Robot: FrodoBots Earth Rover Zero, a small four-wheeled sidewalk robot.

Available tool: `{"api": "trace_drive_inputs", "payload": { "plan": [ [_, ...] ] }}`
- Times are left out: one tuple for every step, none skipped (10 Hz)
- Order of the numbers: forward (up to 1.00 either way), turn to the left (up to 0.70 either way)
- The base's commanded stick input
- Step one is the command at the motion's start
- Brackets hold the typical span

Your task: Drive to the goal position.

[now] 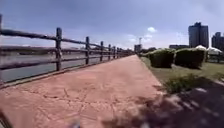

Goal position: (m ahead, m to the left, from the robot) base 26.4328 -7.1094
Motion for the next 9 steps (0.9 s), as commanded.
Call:
{"api": "trace_drive_inputs", "payload": {
  "plan": [
    [0.70,-0.26],
    [0.70,-0.35],
    [0.70,-0.35],
    [0.70,-0.22],
    [0.70,-0.07],
    [0.70,0.00],
    [0.70,0.00],
    [0.70,0.00],
    [0.70,0.00]
  ]
}}
